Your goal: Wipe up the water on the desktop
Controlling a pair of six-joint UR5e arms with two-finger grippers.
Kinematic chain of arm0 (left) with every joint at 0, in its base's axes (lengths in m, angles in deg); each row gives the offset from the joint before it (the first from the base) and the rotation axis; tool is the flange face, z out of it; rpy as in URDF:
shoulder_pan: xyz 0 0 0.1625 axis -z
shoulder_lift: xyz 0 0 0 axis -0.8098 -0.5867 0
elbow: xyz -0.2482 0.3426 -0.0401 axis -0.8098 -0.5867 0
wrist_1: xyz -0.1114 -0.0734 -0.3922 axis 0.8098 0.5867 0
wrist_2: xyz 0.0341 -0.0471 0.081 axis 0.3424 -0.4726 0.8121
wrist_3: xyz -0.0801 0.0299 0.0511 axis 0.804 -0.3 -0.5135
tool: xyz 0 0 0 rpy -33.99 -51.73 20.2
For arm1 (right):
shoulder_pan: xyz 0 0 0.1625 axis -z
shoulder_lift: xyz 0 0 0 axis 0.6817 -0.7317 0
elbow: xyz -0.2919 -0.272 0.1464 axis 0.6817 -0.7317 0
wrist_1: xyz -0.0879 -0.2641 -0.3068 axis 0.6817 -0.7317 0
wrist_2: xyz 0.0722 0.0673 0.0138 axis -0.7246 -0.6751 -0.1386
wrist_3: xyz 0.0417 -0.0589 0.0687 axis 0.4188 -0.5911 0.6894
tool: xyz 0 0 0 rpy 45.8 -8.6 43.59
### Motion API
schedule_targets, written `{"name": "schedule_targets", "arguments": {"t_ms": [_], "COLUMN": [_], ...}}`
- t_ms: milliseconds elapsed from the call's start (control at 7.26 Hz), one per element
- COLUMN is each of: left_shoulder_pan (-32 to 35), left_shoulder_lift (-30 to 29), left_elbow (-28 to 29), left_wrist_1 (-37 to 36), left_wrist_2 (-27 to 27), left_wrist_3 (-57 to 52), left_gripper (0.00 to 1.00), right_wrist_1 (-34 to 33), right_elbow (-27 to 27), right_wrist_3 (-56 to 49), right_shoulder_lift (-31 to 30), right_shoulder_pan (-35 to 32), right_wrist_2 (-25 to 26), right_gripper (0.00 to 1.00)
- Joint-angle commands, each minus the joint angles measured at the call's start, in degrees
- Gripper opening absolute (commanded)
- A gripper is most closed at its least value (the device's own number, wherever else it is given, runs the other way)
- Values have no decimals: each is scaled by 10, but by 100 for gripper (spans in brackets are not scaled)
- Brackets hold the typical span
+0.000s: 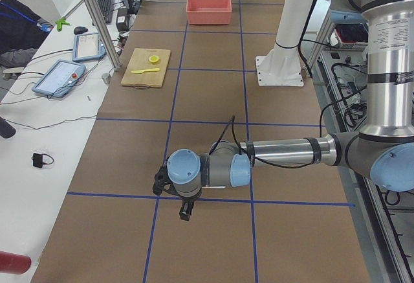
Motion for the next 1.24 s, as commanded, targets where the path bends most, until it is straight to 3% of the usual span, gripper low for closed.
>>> {"name": "schedule_targets", "arguments": {"t_ms": [0, 551, 1102], "left_shoulder_pan": [0, 0, 1], "left_shoulder_lift": [0, -6, -44], "left_elbow": [0, -9, -23], "left_wrist_1": [1, 2, 26], "left_wrist_2": [0, -1, -1], "left_wrist_3": [0, -1, 3], "left_gripper": [99, 99, 99], "right_wrist_1": [0, -1, -2], "right_elbow": [2, 86, 83], "right_wrist_3": [-2, 3, 10], "right_shoulder_lift": [0, -9, 11], "right_shoulder_pan": [0, 0, -1], "right_wrist_2": [3, 4, 6], "right_gripper": [100, 100, 100]}}
